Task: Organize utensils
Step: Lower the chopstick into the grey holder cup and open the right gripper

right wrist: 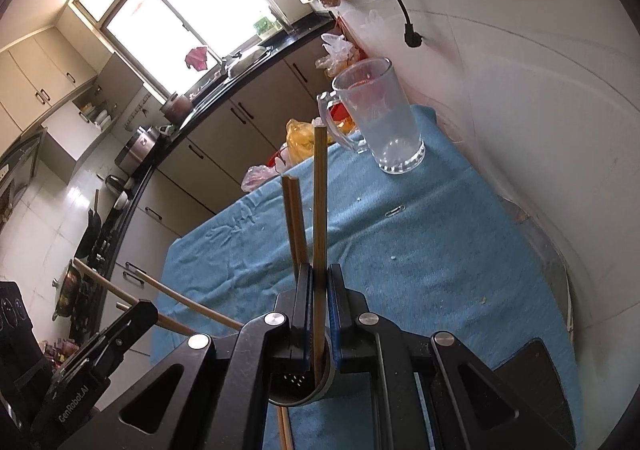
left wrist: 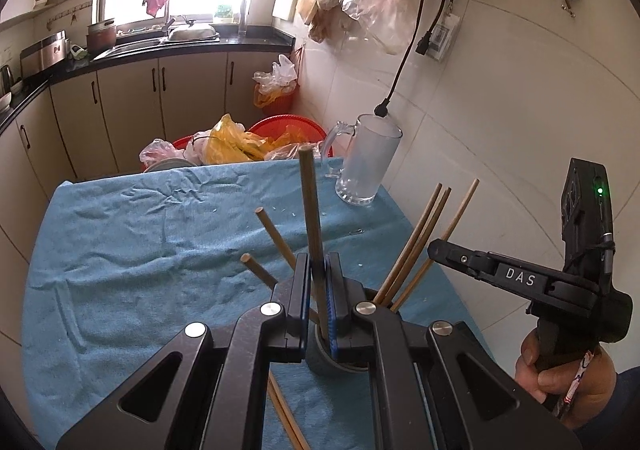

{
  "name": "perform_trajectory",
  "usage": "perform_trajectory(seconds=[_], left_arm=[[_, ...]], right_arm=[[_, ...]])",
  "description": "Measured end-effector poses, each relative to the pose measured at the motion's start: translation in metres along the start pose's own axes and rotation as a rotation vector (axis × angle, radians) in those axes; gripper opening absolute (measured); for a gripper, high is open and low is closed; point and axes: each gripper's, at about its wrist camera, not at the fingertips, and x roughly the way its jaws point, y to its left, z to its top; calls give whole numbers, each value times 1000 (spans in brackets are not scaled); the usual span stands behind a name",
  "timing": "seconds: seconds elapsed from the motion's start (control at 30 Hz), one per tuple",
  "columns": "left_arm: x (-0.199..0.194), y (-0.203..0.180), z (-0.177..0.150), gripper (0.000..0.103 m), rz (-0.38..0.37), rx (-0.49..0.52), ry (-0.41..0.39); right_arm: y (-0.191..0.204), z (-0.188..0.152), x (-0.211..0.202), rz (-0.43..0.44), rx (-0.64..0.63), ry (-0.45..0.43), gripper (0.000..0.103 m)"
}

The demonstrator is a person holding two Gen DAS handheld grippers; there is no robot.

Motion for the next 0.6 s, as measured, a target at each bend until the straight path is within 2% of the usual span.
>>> perform_trajectory(seconds=[0.27, 0.6], left_arm=[[0, -2, -1, 7, 9, 16, -11], [-20, -3, 5, 9, -9, 10, -48]], right_arm=[[-1, -2, 6, 12, 6, 33, 8], [0, 1, -15, 11, 21, 2, 9]])
